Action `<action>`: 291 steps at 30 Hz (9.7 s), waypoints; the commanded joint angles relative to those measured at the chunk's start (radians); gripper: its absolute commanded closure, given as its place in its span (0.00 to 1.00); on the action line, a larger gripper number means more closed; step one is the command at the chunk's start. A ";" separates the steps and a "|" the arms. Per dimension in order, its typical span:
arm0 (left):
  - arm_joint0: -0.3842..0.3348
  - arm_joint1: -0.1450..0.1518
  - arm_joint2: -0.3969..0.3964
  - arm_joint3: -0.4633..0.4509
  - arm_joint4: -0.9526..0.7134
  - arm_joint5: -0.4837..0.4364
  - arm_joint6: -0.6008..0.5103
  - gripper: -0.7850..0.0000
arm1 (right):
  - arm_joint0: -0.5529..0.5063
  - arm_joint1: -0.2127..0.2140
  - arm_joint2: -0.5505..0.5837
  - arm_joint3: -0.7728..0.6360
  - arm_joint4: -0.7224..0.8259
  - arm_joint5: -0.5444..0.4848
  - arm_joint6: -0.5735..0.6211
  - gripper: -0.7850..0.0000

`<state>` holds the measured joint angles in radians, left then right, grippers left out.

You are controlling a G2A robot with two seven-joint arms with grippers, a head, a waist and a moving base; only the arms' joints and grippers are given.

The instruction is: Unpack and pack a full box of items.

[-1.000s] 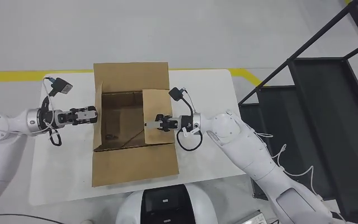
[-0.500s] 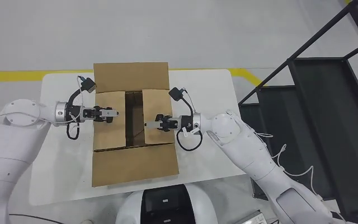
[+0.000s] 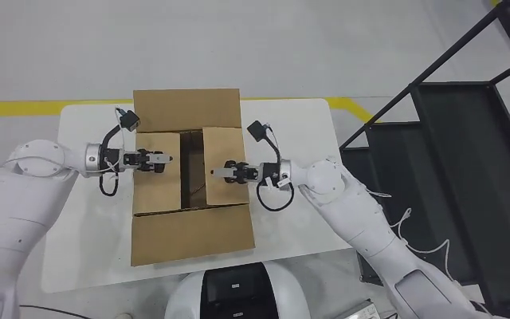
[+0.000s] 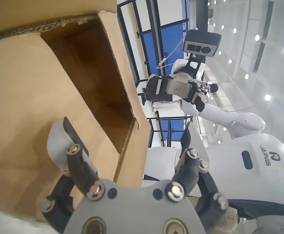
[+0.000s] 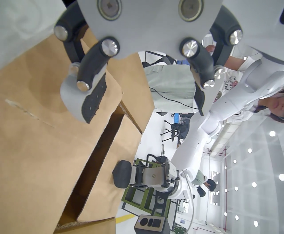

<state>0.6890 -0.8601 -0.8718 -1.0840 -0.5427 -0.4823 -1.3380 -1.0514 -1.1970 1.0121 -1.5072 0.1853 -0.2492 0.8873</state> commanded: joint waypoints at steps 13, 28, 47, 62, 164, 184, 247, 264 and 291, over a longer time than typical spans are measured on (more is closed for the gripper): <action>0.158 0.109 -0.230 -0.198 -0.126 -0.014 0.013 0.00 | -0.278 0.084 0.225 -0.039 -0.089 0.174 0.190 0.00; 0.239 0.159 -0.330 -0.235 -0.147 -0.027 0.027 0.00 | -0.242 0.049 0.064 -0.036 0.252 0.105 0.315 0.00; 0.251 0.178 -0.315 -0.335 -0.087 0.016 -0.017 0.00 | -0.033 -0.035 -0.078 0.182 0.428 -0.140 0.098 0.00; 0.123 0.140 -0.093 -0.160 -0.009 0.090 -0.089 0.00 | 0.131 -0.082 -0.089 0.305 0.282 -0.323 -0.131 0.00; 0.414 0.237 -0.364 -0.427 0.092 -0.003 0.040 0.00 | 0.042 -0.105 0.034 0.114 -0.013 -0.053 0.011 0.00; 0.377 0.201 -0.345 -0.274 0.000 -0.039 0.122 0.00 | 0.002 -0.105 0.001 0.159 -0.020 -0.044 -0.040 0.00; 0.267 0.151 -0.247 -0.166 0.054 -0.018 0.130 0.00 | -0.032 0.023 0.160 0.217 -1.188 -0.110 -0.085 0.45; 0.267 0.151 -0.247 -0.166 0.054 -0.018 0.130 0.00 | 0.095 -0.024 -0.001 0.443 -1.330 0.011 -0.183 0.33; 0.267 0.151 -0.247 -0.166 0.054 -0.018 0.130 0.00 | -0.022 0.027 0.236 0.284 -0.920 -0.233 -0.008 0.13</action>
<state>0.9562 -0.7096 -1.1188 -1.2503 -0.4886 -0.5000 -1.2076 -1.0743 -1.1708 1.2387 -1.2341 -0.8127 -0.4533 0.8631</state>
